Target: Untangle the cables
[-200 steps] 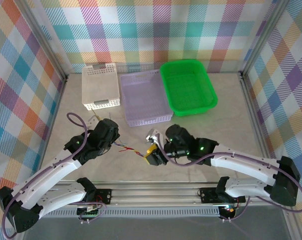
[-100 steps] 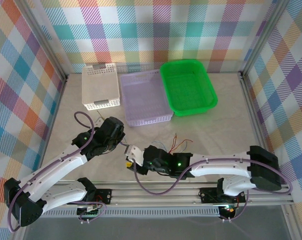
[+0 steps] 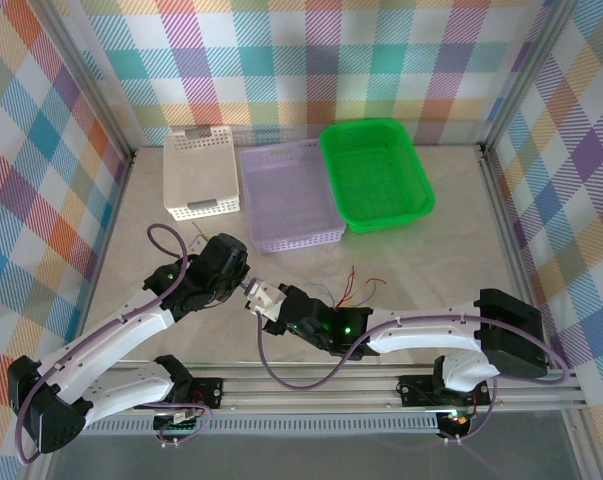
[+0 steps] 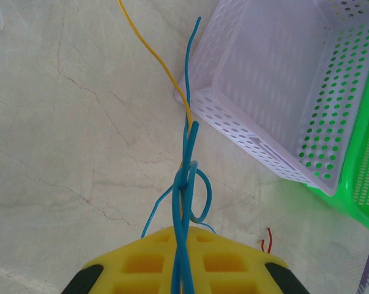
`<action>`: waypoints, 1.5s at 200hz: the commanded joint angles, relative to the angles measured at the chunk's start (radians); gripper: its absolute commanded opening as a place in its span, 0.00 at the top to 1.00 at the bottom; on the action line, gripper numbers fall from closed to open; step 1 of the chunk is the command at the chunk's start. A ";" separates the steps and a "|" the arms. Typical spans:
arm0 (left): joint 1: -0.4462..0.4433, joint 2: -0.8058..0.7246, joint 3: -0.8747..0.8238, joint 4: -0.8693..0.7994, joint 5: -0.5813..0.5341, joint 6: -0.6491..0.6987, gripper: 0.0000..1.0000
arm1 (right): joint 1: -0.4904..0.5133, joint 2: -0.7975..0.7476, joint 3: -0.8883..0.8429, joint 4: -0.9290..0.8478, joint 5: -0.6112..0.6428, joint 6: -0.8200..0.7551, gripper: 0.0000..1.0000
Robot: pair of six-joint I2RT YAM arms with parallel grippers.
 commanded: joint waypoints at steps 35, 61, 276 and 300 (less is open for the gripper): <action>0.012 -0.010 0.005 0.010 0.007 -0.006 1.00 | -0.013 -0.037 -0.019 0.046 0.024 0.029 1.00; 0.011 -0.014 0.006 0.006 0.003 -0.007 1.00 | -0.052 -0.103 -0.056 0.011 -0.082 0.128 0.99; 0.011 -0.009 -0.005 0.014 -0.002 -0.007 1.00 | -0.038 -0.005 -0.040 0.086 -0.011 0.034 0.57; 0.012 -0.007 -0.007 0.018 -0.002 -0.006 1.00 | -0.037 0.004 -0.035 0.104 0.008 0.023 0.58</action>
